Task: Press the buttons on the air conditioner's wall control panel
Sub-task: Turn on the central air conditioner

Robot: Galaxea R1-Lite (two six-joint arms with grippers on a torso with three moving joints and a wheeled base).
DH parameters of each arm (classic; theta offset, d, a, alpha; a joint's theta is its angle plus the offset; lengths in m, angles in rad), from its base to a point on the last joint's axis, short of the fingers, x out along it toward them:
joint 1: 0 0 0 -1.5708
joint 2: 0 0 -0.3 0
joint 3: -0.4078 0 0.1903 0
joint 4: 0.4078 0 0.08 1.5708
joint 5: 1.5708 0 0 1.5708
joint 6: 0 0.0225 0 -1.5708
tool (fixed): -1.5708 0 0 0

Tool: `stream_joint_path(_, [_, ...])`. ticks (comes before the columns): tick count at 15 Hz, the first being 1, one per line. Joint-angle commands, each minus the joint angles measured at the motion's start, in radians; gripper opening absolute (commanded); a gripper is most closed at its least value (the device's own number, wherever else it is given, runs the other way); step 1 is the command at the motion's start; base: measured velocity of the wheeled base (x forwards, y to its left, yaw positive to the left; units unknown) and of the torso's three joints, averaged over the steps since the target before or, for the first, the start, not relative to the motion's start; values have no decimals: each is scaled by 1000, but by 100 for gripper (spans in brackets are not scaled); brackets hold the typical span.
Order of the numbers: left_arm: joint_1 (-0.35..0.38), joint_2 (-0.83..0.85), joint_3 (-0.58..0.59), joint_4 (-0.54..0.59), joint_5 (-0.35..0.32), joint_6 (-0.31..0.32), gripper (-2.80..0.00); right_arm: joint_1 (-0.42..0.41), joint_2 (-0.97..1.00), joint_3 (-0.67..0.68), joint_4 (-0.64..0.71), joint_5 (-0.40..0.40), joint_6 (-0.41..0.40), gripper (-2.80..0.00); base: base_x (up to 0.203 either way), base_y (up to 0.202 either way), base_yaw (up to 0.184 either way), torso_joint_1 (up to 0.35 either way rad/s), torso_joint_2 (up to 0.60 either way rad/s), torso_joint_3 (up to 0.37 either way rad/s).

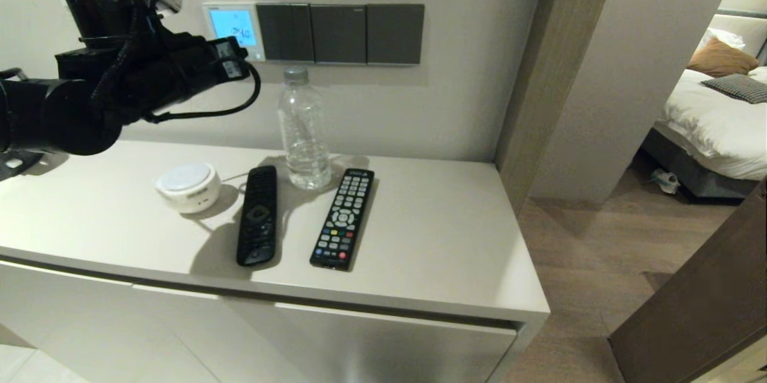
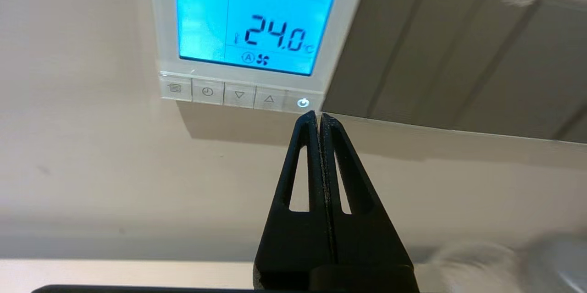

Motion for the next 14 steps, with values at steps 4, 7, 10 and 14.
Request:
stream_joint_path(4, [-4,-107,88,-18,4,3,-280,0,2,2,0,0,0,-280,0,0,0,0,0,0])
stream_joint_path(7, [-4,-165,141,-18,4,7,-280,0,2,2,0,0,0,-280,0,0,0,0,0,0])
stream_joint_path(10, [-4,-173,153,-18,1,8,-280,0,2,2,0,0,0,-280,0,0,0,0,0,0])
stream_joint_path(14, [-3,-112,135,-18,-1,8,-280,0,2,2,0,0,0,-280,0,0,0,0,0,0])
